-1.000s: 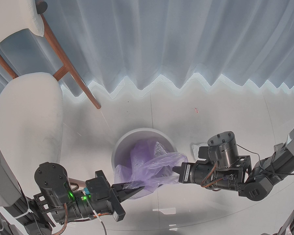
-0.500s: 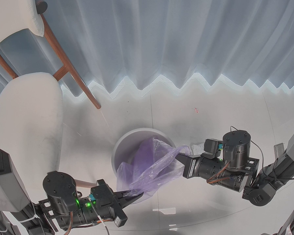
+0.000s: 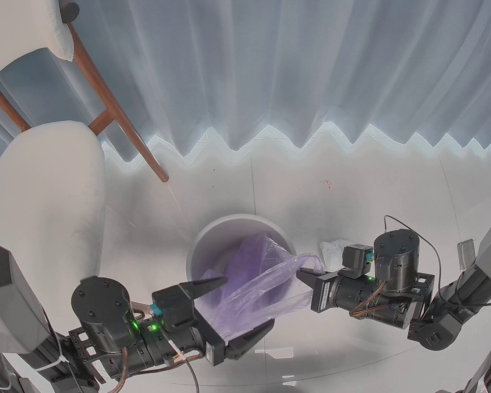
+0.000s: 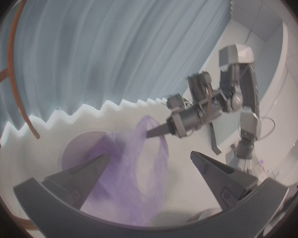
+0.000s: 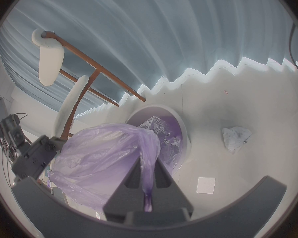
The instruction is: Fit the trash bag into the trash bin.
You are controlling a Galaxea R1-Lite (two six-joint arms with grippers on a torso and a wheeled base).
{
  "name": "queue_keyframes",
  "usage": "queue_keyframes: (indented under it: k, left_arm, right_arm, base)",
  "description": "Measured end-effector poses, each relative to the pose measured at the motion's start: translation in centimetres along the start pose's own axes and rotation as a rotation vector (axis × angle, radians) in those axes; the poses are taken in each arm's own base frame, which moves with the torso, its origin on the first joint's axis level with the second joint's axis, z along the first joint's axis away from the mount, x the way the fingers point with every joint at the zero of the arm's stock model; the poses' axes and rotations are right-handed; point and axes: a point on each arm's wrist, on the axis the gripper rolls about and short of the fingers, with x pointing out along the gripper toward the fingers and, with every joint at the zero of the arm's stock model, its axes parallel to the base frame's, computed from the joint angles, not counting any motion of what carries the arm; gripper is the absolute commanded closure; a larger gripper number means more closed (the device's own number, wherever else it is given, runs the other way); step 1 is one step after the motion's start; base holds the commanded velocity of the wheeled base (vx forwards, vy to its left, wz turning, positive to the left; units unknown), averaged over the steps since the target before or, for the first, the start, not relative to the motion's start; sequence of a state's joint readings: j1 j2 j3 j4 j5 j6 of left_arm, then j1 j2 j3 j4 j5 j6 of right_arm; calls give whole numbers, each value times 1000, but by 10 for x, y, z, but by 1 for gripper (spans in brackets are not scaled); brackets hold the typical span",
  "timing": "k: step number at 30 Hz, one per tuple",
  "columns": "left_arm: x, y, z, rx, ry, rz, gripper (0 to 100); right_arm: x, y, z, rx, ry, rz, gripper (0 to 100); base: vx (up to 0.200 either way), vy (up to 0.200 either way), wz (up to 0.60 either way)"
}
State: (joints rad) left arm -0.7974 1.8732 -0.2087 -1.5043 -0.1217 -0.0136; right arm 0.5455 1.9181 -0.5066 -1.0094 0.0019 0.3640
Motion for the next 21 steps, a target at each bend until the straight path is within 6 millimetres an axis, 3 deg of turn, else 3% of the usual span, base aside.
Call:
queue_keyframes:
  k: [8,21]
  left_arm:
    - [5,14,20,-28,-95,108,0]
    - [8,12,-10,-32,35,104,0]
  right_arm:
    - [-1,-3,1,2,3,11,100]
    - [-4,0,11,-1,-97,48,100]
  base:
    - [0,0,0]
    - [0,0,0]
